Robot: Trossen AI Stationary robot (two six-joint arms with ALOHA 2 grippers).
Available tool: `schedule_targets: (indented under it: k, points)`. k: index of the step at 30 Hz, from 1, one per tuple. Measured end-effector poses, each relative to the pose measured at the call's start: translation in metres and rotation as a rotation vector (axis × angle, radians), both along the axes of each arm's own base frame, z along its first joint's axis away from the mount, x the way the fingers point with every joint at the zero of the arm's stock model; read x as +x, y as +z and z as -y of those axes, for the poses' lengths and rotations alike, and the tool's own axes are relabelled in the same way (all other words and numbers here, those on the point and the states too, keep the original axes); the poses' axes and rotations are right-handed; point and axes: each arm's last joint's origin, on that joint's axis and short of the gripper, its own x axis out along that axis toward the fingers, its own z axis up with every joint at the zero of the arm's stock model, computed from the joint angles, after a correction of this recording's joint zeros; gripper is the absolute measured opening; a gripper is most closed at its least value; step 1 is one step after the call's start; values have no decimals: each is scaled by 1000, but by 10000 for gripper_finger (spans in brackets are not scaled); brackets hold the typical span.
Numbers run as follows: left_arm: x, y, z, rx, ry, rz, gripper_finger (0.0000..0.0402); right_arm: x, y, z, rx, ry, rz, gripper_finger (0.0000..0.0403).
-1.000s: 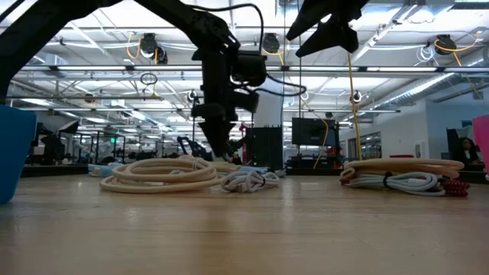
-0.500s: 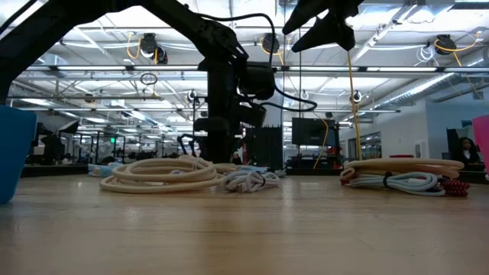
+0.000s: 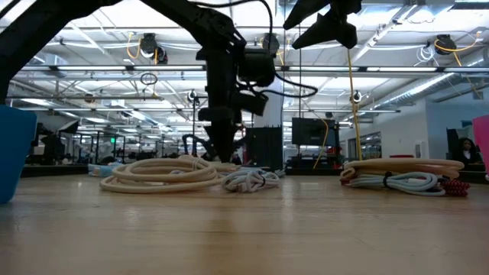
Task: Pick & Place USB Port
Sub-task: Put the right blue HDMI cable into the blue bin
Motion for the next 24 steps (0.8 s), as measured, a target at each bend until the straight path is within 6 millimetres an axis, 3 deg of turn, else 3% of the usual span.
schedule_targets:
  k: [4,7,19,24]
  points:
    - [1,13,-3,47,3,66,184,0,0,0,-6,1,-1,199]
    - [1,13,-10,61,-14,70,184,0,0,1,-5,0,0,199]
    - [-9,-25,-46,28,4,-60,184,0,0,-2,21,-7,6,199]
    - [-12,-41,-50,-64,46,-114,184,0,0,-2,21,-8,8,199]
